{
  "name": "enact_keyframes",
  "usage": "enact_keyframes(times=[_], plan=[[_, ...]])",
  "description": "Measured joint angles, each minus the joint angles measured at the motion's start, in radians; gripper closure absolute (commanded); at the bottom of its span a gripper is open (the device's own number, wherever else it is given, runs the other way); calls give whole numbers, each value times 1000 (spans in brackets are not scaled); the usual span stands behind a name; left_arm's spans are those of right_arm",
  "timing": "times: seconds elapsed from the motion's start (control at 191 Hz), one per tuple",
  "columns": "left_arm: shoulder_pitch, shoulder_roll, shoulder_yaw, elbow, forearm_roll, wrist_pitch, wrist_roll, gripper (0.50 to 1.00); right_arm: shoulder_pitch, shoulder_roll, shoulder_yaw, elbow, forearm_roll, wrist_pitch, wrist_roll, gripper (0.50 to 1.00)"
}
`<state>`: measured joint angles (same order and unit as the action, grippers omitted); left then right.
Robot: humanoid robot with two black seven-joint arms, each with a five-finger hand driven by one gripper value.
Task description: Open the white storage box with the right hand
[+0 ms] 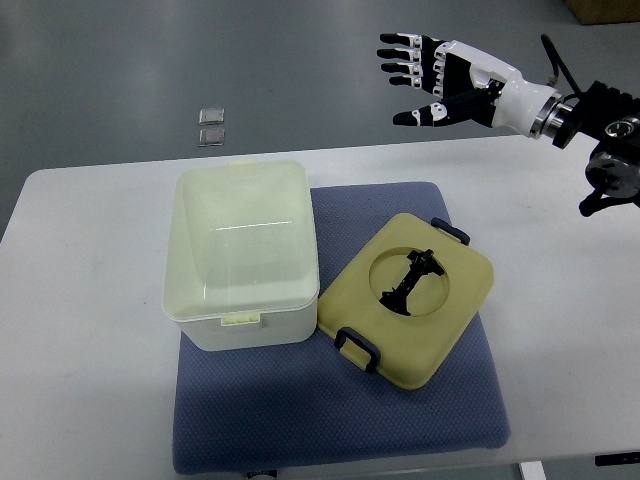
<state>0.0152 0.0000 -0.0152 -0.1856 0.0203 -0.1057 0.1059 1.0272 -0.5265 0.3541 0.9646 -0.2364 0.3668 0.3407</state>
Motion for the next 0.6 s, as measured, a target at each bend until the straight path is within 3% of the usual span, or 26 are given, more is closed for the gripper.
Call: enact_keyframes(times=[0.115,0.225,0.408,0.602], plan=[[0,0,0,0,0,0,0,500,-40,29,20,-14,313,9,-119,572],[0,0,0,-4,0,0,0,500,-56,67,24,-15,531,10,-184,572],[0,0,0,-6,0,0,0,500,-69,129,28,-27,691,-8,-205,572],[0,0,0,-6,0,0,0,500,-136,231,133,-203,706,-12,-196,572]])
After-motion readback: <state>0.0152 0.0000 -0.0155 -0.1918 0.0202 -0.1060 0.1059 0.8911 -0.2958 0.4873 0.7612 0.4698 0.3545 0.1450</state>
